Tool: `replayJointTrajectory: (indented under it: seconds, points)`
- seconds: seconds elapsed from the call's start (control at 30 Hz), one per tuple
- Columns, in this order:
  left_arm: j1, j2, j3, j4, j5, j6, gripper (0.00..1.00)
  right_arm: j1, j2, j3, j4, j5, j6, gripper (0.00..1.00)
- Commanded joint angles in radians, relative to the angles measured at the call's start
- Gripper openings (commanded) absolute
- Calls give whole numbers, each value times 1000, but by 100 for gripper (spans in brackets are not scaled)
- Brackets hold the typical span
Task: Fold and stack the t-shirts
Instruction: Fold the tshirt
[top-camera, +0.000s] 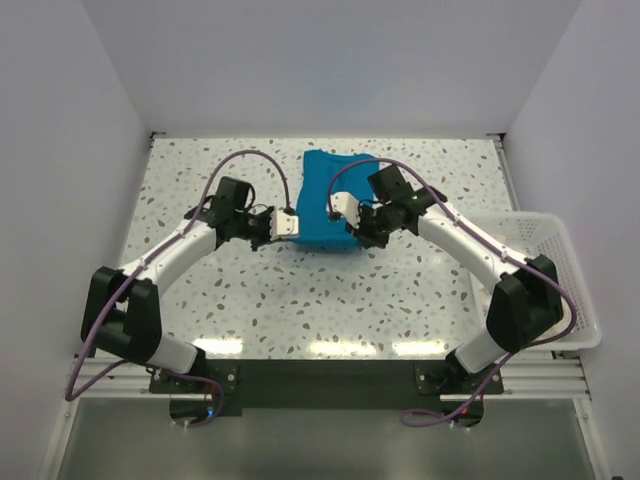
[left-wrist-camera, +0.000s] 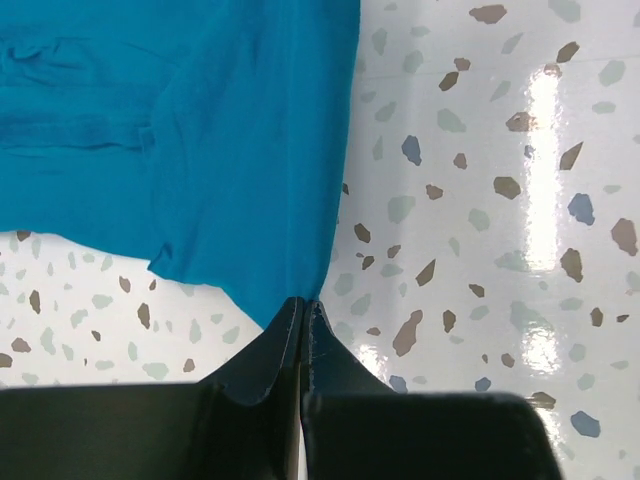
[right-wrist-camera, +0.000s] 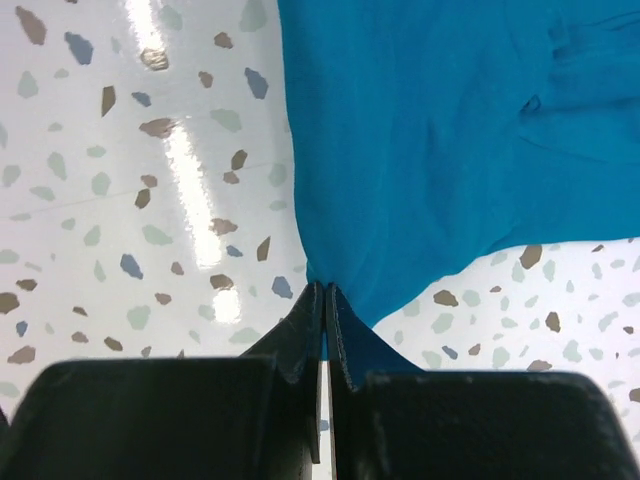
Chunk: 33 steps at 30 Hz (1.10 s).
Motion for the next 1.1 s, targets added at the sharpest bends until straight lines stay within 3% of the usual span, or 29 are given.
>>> replayJointTrajectory:
  seconds: [0.0,0.23,0.43,0.57,0.8,1.07]
  points:
    - [-6,-56,21,-37,28,-63,0,2,-31,17,-121,-66,-49,0]
    - [-88,-161,-40,-176,21,-20,0,10,-142,-69,-193,-126,-56,0]
    - [-153,-366,-119,-341,57,-95,0,63,-307,-116,-341,-199,-22,0]
    - [-158,-443,-67,-409,68,-136,0,66,-331,-77,-417,-247,-2,0]
    - [-147,-258,125,-342,-31,-152,0,-41,-204,21,-407,-242,-78,0]
    - [17,176,384,-328,63,-37,0,-133,177,288,-422,-232,-209,0]
